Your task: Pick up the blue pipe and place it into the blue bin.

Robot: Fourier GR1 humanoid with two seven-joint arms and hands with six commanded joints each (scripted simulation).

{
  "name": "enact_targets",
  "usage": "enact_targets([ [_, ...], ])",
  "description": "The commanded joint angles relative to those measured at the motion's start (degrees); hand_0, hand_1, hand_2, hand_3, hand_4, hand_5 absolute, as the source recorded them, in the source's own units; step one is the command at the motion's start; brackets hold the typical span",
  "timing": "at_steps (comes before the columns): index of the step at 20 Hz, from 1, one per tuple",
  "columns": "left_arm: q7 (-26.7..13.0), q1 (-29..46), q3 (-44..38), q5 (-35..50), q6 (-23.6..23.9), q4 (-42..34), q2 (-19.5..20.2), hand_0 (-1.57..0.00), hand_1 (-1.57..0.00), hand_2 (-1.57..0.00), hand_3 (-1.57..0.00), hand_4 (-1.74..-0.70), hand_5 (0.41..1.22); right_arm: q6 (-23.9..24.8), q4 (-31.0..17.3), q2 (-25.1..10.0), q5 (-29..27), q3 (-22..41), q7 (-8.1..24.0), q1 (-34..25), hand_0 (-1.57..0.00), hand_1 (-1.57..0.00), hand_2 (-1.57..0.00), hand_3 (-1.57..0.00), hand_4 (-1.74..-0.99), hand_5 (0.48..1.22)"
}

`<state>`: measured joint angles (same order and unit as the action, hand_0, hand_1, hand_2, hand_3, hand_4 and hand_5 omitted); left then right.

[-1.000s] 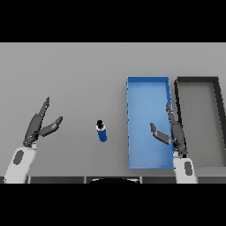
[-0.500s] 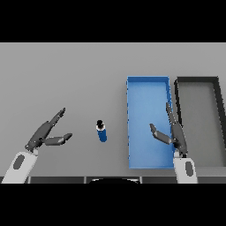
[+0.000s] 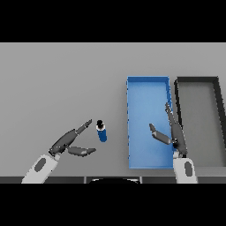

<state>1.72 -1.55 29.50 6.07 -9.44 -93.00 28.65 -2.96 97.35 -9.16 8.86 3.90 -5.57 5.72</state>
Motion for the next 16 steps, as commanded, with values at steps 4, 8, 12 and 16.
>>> enact_targets([
  [4,1.66,-2.45,1.76,-2.02,1.10,3.90,-5.18,0.00,0.00,0.00,0.00,-1.16,0.460,-0.39,0.42,-0.71,-0.52,-0.58,0.78,0.63,0.00,0.00,0.00,0.00,-1.211,0.622],
  [8,1.59,-6.50,2.12,-3.08,2.17,9.19,-10.04,0.00,0.00,0.00,0.00,-1.13,0.459,-0.39,0.95,-0.36,-0.29,-0.24,0.07,1.81,0.00,0.00,0.00,0.00,-1.210,0.631],
  [12,1.34,-7.86,3.46,-6.50,3.70,12.36,-11.63,0.00,0.00,0.00,0.00,-1.06,0.425,-0.57,0.60,-0.53,-0.81,-0.66,-0.22,1.52,0.00,0.00,0.00,0.00,-1.222,0.642],
  [16,3.38,-8.83,3.96,-5.62,2.77,14.99,-14.64,0.00,0.00,0.00,0.00,-1.09,0.441,0.02,1.48,-1.04,0.34,-0.54,-0.67,1.73,0.00,0.00,0.00,0.00,-1.205,0.649],
])
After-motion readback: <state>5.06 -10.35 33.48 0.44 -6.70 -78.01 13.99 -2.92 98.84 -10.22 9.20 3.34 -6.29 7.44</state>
